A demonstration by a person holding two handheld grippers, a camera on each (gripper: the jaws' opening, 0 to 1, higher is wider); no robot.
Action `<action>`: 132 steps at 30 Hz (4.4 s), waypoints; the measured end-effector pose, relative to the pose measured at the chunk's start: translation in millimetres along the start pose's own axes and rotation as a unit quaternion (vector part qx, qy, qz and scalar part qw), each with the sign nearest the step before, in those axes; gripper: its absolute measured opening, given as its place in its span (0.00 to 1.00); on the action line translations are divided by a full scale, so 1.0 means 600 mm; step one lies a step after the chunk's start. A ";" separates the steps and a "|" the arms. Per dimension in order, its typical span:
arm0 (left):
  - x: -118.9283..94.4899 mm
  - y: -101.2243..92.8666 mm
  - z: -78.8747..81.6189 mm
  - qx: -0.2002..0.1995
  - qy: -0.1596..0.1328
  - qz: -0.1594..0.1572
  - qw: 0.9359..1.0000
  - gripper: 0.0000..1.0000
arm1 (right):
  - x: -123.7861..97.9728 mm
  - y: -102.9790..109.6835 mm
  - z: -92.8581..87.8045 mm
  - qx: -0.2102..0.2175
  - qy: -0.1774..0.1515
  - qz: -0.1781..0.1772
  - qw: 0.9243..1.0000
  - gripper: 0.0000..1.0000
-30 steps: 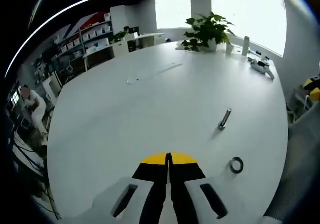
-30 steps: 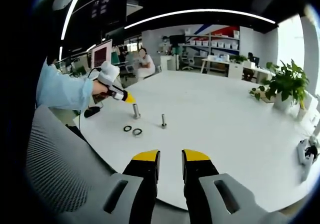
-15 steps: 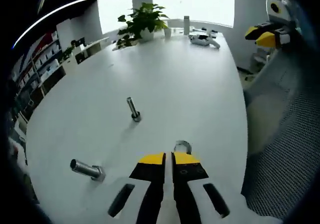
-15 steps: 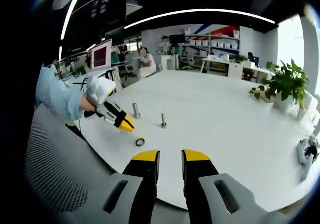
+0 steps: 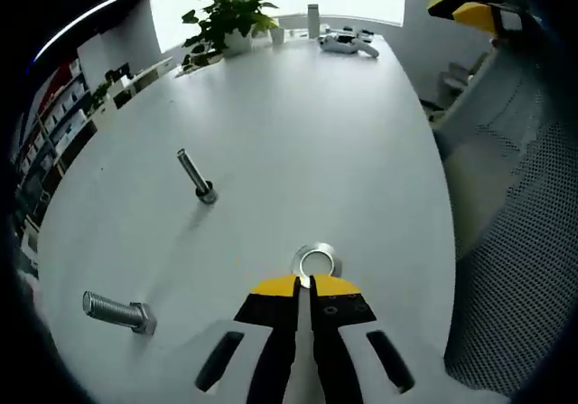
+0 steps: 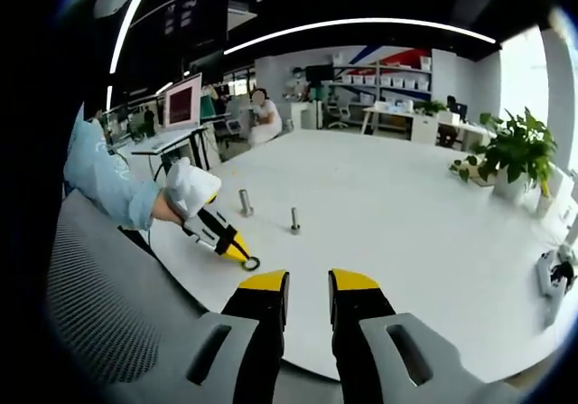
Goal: Place the washer onto the threaded stud by aligning its center hole with the stud, sliding it down to the base, and recovering from edge contact or off-axis alignment until the washer reaches the visible bottom stop.
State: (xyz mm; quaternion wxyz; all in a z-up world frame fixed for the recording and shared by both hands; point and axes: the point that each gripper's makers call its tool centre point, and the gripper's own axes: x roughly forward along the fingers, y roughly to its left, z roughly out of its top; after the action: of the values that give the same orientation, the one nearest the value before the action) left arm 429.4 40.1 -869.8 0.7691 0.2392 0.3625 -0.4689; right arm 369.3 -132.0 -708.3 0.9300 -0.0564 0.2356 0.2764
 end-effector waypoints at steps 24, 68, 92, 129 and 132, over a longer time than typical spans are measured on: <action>0.010 0.014 0.013 0.004 -0.010 0.013 1.000 0.07 | -0.001 0.000 0.000 0.000 -0.001 0.000 1.000 0.20; -0.083 0.100 0.037 -0.052 -0.029 0.095 0.994 0.02 | -0.001 0.000 0.001 0.000 -0.004 0.000 1.000 0.20; -0.175 0.231 0.023 -0.064 -0.025 0.187 0.980 0.02 | -0.001 0.002 0.004 0.000 -0.009 0.003 1.000 0.20; -0.148 0.279 -0.019 -0.168 -0.039 0.176 0.969 0.03 | 0.001 -0.003 0.002 0.002 -0.005 0.002 1.000 0.20; -0.147 0.276 -0.018 -0.175 -0.044 0.175 0.968 0.03 | 0.000 -0.003 0.002 0.002 -0.005 0.002 1.000 0.20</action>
State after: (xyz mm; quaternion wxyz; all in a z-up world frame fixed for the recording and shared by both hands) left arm 547.9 170.2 -803.0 0.8844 0.1399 0.3568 -0.2664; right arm 370.8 -132.9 -707.5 0.9307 -0.0526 0.2315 0.2782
